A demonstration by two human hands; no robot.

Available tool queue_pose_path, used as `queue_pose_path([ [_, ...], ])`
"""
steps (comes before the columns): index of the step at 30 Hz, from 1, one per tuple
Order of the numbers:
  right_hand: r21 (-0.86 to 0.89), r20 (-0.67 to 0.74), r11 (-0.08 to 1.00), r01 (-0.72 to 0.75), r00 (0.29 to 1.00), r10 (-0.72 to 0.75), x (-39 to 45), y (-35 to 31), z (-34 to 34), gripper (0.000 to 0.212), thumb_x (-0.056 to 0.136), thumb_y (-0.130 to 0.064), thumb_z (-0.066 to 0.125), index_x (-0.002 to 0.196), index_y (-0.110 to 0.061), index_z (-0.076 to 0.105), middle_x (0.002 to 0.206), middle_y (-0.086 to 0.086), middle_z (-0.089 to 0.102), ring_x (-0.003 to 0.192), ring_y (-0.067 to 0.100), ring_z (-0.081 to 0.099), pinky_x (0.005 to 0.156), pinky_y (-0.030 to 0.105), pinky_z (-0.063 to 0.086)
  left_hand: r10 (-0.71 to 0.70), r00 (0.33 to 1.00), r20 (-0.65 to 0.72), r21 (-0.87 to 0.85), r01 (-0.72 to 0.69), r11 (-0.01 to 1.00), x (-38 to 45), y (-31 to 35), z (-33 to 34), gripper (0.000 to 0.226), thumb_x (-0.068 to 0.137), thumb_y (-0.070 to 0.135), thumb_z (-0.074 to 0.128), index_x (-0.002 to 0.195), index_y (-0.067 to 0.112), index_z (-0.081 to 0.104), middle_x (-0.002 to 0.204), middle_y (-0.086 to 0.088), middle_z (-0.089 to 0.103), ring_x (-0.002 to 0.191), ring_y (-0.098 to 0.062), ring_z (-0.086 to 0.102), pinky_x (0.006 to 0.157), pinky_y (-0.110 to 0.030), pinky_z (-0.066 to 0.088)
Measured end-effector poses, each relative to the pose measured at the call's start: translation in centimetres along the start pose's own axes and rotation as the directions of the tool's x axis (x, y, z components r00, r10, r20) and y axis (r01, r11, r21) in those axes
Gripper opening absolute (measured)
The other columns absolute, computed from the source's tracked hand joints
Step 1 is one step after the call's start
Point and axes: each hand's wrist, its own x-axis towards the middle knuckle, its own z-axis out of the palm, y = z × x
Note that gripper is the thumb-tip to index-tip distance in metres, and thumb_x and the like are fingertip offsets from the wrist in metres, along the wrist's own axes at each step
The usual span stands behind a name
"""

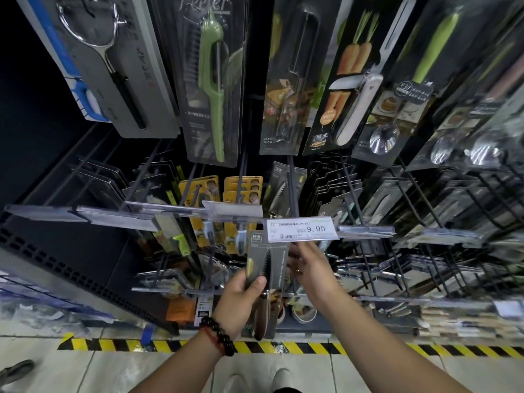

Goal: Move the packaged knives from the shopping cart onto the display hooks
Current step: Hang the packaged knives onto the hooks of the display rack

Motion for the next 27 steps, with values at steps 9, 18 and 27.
queue_pose_path([
  [9, -0.2, 0.114, 0.945, 0.258, 0.964, -0.239, -5.0, -2.7, 1.6, 0.021, 0.095, -0.001, 0.051, 0.083, -0.014, 0.063, 0.072, -0.01, 0.072, 0.069, 0.002, 0.067, 0.063, 0.017, 0.051, 0.057, 0.997, 0.061, 0.065, -0.061, 0.996, -0.1, 0.8, 1.8, 0.013, 0.095, 0.023, 0.059, 0.107, 0.026, 0.062, 0.105, 0.008, 0.07, 0.1, -0.006, 0.064, 0.088, -0.024, 0.048],
  [18, -0.212, -0.015, 0.922, 0.324, 0.942, -0.335, -4.5, -3.8, 2.1, 0.012, 0.094, -0.012, 0.06, 0.087, -0.018, 0.068, 0.082, -0.014, 0.073, 0.08, 0.004, 0.068, 0.075, 0.016, 0.048, 0.773, 0.607, -0.181, 0.663, -0.506, 0.552, -3.3, 7.9, -1.9, 0.042, 0.081, 0.037, 0.063, 0.119, 0.025, 0.05, 0.125, 0.003, 0.041, 0.122, -0.015, 0.041, 0.108, -0.024, 0.032],
  [27, -0.181, -0.082, 0.916, 0.358, 0.923, -0.377, -3.9, -4.8, 3.7, 0.022, 0.093, -0.001, 0.057, 0.106, -0.016, 0.066, 0.101, -0.008, 0.073, 0.091, -0.001, 0.067, 0.076, 0.011, 0.048, 0.852, 0.521, -0.052, 0.953, -0.229, 0.199, -0.6, 10.7, -3.2, 0.057, 0.076, 0.039, 0.075, 0.128, 0.03, 0.054, 0.148, -0.009, 0.03, 0.139, -0.039, 0.019, 0.111, -0.055, 0.013],
])
